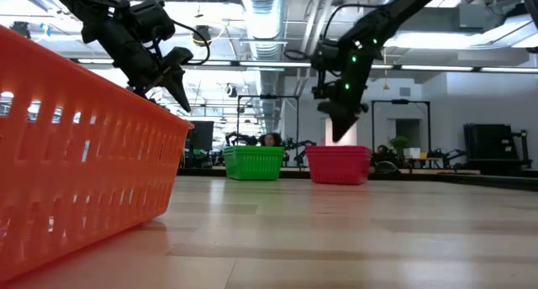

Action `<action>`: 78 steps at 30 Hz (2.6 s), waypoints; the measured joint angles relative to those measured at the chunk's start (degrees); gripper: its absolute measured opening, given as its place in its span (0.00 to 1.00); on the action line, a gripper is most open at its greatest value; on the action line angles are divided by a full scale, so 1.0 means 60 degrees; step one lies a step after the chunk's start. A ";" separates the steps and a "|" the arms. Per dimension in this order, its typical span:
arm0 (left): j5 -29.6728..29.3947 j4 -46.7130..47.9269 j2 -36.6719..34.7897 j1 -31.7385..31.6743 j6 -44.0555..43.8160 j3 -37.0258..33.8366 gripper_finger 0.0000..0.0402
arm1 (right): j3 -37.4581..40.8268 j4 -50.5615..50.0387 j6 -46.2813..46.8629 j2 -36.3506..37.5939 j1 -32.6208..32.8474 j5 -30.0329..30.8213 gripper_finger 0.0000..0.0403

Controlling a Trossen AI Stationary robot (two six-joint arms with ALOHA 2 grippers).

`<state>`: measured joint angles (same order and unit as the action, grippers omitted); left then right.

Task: Stack baskets by color
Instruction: Move the stacked red bins to the top center of the table, then move the orange bins to the bottom center of the table

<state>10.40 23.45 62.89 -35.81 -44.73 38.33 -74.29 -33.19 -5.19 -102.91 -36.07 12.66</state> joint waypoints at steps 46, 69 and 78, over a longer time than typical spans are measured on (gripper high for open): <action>0.0431 0.4502 0.2307 1.4690 -1.3999 0.2320 0.16 | -0.3965 -0.6138 0.0575 0.3912 0.3372 -0.0866 0.09; 0.0118 -0.0715 0.5107 1.2758 -1.3471 0.2310 0.00 | -0.3965 -0.6938 -0.0627 0.3853 0.3445 -0.0873 0.09; -0.0167 -0.1320 0.5100 1.0316 -1.0399 0.2313 0.00 | -0.3965 -0.7630 -0.0321 0.3854 0.3445 -0.0929 0.09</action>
<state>9.40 15.53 93.49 26.08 -107.13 52.21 -98.08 -78.97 -7.12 -79.79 -15.40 7.09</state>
